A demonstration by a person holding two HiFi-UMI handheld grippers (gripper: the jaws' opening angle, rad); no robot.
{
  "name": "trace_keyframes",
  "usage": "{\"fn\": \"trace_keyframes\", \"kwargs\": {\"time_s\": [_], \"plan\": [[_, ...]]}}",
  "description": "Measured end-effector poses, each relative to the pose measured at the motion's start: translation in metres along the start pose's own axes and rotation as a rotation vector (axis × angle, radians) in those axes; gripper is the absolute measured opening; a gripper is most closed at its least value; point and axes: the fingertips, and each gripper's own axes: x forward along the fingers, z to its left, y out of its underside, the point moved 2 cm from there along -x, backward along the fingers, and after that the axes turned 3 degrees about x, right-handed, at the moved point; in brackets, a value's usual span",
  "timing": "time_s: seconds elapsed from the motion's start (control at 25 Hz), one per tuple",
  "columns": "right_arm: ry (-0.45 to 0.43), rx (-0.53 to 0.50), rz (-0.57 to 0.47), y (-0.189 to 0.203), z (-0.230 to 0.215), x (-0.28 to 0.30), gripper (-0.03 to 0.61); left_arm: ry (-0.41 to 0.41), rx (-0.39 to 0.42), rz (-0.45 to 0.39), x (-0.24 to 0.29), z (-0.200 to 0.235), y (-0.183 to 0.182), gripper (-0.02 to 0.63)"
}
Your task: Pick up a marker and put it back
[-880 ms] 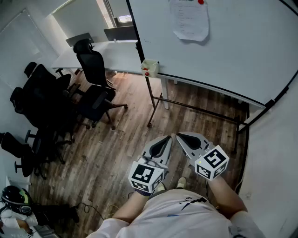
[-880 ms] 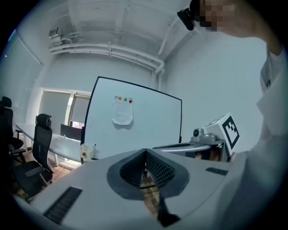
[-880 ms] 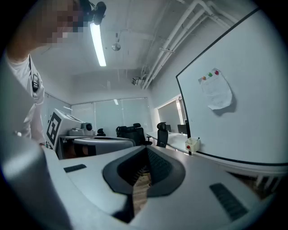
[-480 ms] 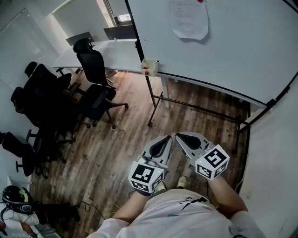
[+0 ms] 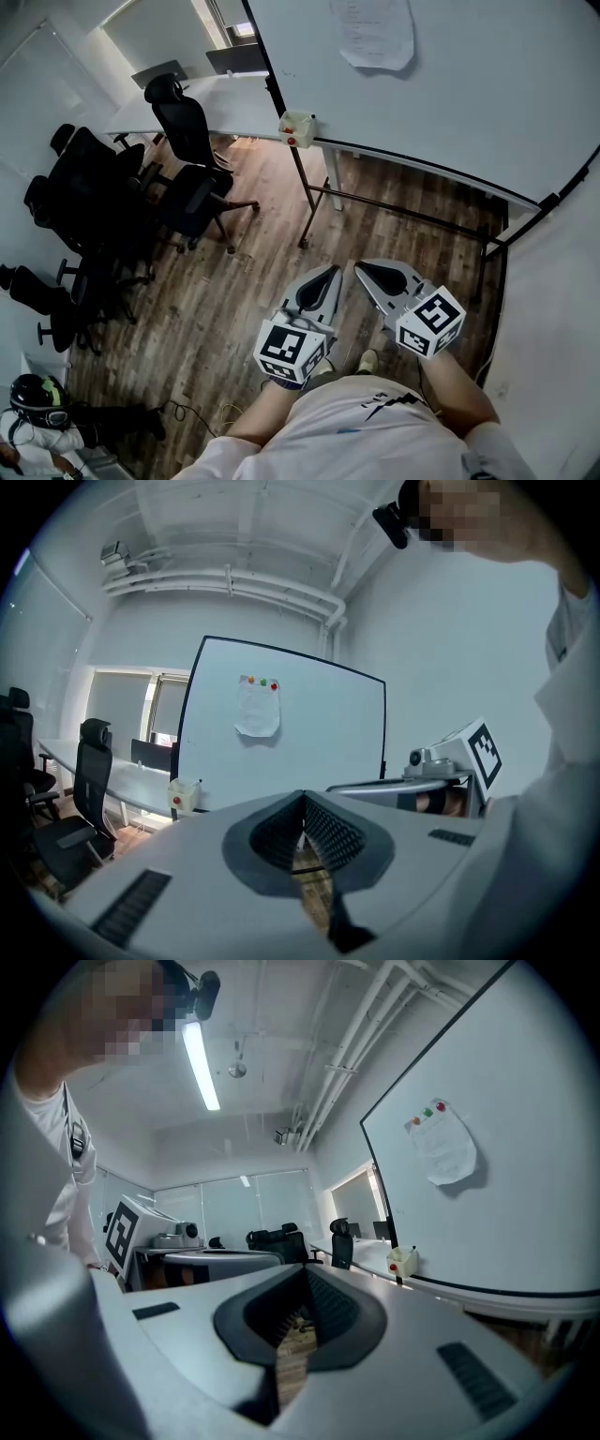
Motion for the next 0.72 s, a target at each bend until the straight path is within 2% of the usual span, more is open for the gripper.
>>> {"fn": "trace_keyframes", "kwargs": {"time_s": [0.36, 0.72], "plan": [[-0.016, 0.003, -0.003, -0.007, -0.021, -0.01, 0.014, -0.023, -0.001, 0.013, 0.019, -0.012, -0.001, 0.012], [0.0, 0.008, 0.019, -0.007, -0.052, 0.037, 0.014, -0.012, -0.018, 0.009, 0.051, 0.037, 0.0, 0.012]]}}
